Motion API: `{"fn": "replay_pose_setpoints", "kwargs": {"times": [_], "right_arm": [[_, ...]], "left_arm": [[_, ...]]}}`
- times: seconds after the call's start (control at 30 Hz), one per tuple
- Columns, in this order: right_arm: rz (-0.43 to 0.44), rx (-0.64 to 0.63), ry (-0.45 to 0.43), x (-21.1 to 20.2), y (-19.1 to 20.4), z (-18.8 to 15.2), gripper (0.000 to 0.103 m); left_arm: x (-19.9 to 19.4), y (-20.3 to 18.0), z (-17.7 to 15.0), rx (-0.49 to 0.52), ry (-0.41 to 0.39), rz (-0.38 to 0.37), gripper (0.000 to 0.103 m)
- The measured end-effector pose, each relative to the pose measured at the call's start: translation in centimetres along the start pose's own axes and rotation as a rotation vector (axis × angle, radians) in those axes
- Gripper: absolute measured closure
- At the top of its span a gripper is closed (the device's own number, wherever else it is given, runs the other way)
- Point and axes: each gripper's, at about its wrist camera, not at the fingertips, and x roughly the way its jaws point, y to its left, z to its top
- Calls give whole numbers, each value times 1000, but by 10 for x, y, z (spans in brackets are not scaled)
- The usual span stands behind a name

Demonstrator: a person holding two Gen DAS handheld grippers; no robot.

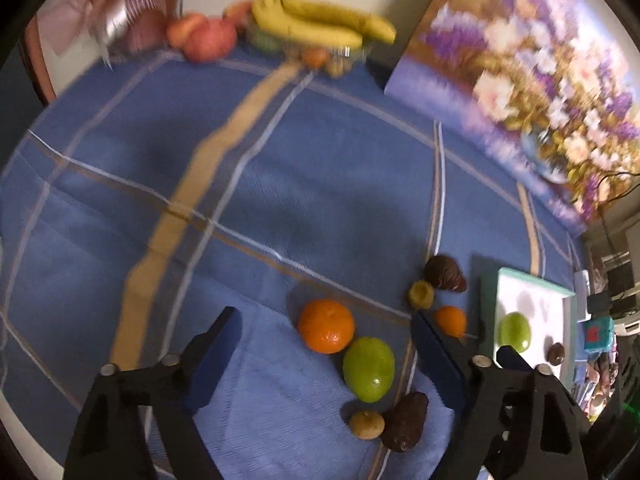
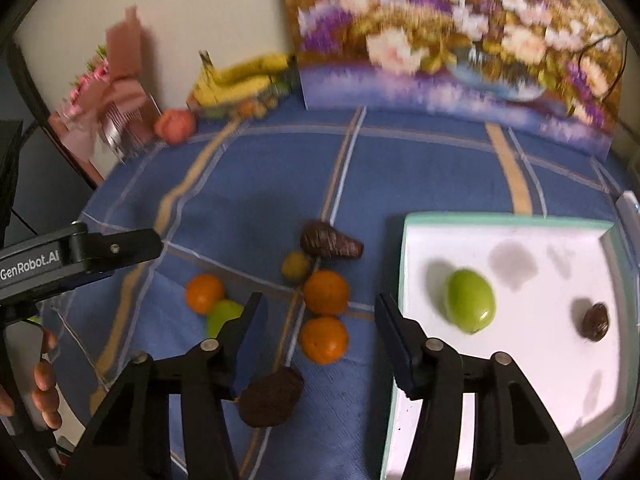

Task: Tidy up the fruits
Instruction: 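Grasp an orange with the right tool while the left tool grasps another orange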

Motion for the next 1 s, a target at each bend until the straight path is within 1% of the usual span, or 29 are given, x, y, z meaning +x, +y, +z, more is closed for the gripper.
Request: {"fn": "replay_pose_setpoints", "kwargs": {"times": [0.07, 0.17, 0.23, 0.33, 0.37, 0.4, 0.43, 0.53, 0.57, 0.6, 0.8, 1.0], "right_arm": [[-3, -1, 34, 12, -1, -4, 48], [-8, -6, 70, 24, 0, -8, 49], [-9, -12, 90, 31, 1, -12, 49], [-19, -19, 117, 42, 1, -16, 49], [-21, -20, 126, 45, 1, -17, 50], [-23, -21, 132, 47, 1, -18, 52], [-23, -22, 135, 48, 1, -20, 54], [-26, -21, 139, 51, -1, -21, 56], [-25, -21, 137, 50, -1, -20, 59], [-20, -19, 130, 49, -2, -20, 66], [10, -26, 105, 41, 1, -14, 67], [20, -7, 14, 5, -3, -3, 67]], "left_arm": [[13, 1, -2, -14, 34, -4, 26], [25, 4, -4, -32, 64, -20, 28], [30, 5, -5, -35, 76, -17, 30], [38, 5, -5, -38, 95, -18, 43], [41, 5, -6, -38, 101, -17, 45], [43, 5, -6, -39, 106, -16, 47], [44, 6, -6, -43, 107, -21, 54], [43, 8, -6, -59, 109, -22, 55], [41, 8, -6, -57, 105, -21, 59], [39, 7, -5, -49, 100, -23, 61], [23, 2, -3, -29, 58, -15, 62], [-5, 0, 4, -19, -17, -17, 62]]}}
